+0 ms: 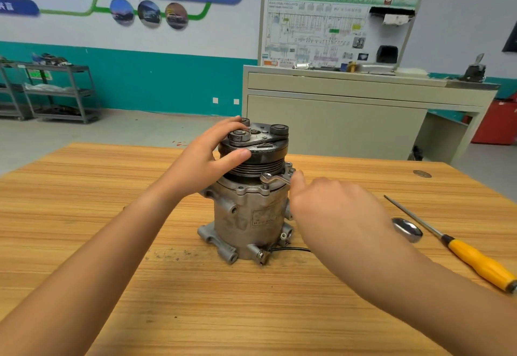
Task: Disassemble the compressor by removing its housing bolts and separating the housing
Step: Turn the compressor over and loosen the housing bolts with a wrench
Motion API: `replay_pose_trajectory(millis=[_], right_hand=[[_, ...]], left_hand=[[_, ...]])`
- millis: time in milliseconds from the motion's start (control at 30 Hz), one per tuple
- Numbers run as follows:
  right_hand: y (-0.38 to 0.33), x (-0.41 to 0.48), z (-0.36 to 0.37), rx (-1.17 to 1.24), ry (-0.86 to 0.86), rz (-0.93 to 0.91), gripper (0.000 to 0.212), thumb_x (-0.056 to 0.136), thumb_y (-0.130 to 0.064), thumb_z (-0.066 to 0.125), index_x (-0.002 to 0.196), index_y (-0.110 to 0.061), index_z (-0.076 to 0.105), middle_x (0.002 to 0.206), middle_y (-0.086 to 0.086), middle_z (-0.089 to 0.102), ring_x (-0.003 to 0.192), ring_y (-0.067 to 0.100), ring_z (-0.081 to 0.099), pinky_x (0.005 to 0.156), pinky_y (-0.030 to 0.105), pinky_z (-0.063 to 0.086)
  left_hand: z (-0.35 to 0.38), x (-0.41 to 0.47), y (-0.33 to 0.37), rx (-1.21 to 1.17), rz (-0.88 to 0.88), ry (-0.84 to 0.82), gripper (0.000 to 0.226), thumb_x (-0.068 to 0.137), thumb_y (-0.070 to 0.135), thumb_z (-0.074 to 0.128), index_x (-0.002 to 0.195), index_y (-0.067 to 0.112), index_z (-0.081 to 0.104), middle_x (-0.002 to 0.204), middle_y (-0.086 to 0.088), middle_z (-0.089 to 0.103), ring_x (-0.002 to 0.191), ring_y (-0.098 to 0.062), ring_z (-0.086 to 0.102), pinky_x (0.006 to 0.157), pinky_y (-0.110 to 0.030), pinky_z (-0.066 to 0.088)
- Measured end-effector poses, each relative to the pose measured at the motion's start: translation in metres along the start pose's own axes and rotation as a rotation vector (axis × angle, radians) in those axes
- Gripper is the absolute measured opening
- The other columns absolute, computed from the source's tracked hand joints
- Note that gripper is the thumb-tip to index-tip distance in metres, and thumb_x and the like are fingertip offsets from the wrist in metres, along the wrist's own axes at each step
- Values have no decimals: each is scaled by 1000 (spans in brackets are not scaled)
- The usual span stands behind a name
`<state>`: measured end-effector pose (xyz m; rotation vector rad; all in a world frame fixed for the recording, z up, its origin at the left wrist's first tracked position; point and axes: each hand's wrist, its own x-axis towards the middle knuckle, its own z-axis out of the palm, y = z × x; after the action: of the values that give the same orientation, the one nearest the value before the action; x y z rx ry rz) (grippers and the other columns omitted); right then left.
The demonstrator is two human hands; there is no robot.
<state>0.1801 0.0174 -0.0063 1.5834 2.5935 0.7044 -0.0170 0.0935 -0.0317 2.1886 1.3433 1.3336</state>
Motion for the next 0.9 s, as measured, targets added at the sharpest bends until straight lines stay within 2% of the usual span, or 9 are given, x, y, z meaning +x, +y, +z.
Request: replay_pose_trajectory(millis=[133, 233, 300, 433, 533, 600, 667, 767, 900], right_hand=[[-9, -2, -10, -77, -101, -67, 57, 88, 10, 33, 138, 16, 6, 127, 27, 40, 68, 14, 37, 38, 26, 20], [-4, -1, -16, -131, -128, -129, 56, 90, 8, 32, 139, 16, 6, 128, 26, 40, 78, 16, 45, 39, 27, 20], [-8, 2, -18, -142, -130, -149, 54, 89, 10, 27, 137, 18, 3, 127, 26, 41, 66, 13, 37, 39, 27, 22], [-11, 1, -3, -106, -44, -157, 62, 77, 12, 6, 138, 16, -3, 112, 21, 47, 67, 18, 41, 40, 28, 22], [14, 3, 9, -154, 45, -190, 57, 93, 0, 28, 143, 2, -1, 72, 6, 33, 49, 15, 26, 37, 27, 21], [39, 14, 17, -163, 95, -186, 54, 98, -15, 33, 144, -11, 5, 67, 2, 29, 50, 13, 27, 40, 23, 23], [62, 29, 27, -141, 151, -233, 52, 97, -16, 40, 143, -17, 16, 82, 3, 52, 61, 15, 44, 46, 22, 34], [75, 54, 48, -50, 358, -318, 47, 74, 8, 67, 119, -1, 57, 89, 17, 68, 68, 30, 65, 55, 34, 55], [53, 72, 79, 167, 616, -225, 33, 66, 18, 68, 96, 4, 68, 85, 17, 71, 75, 28, 70, 77, 54, 52]], left_hand=[[2, 1, -2, -3, -2, 2, 50, 74, 55, 49, 121, 38, 47, 139, 18, 38, 124, 4, 36, 97, -11, 32], [3, 1, -5, -29, 1, 21, 44, 78, 51, 52, 119, 38, 48, 137, 18, 39, 127, -2, 37, 105, -27, 36], [5, 1, -6, -38, 15, 38, 33, 85, 40, 56, 117, 39, 47, 136, 17, 38, 130, -5, 35, 109, -37, 36], [9, 0, -6, -75, 21, 68, 32, 90, 26, 58, 115, 42, 47, 137, 18, 35, 130, 1, 32, 110, -37, 34], [15, -1, -6, -83, 21, 103, 32, 92, 23, 57, 114, 43, 45, 138, 20, 29, 125, 9, 26, 106, -21, 29], [19, -2, -5, -87, 11, 130, 31, 93, 22, 56, 117, 38, 45, 139, 18, 28, 124, 9, 25, 96, -4, 26], [22, -2, -4, -91, 1, 165, 31, 92, 21, 56, 117, 36, 46, 137, 16, 30, 122, 10, 27, 87, 7, 22], [24, -3, -3, -104, 7, 188, 31, 92, 18, 56, 117, 34, 46, 135, 15, 32, 120, 13, 27, 88, 8, 20], [25, -3, -2, -120, 12, 196, 31, 92, 20, 57, 116, 36, 46, 139, 13, 31, 119, 15, 28, 89, 6, 24]])
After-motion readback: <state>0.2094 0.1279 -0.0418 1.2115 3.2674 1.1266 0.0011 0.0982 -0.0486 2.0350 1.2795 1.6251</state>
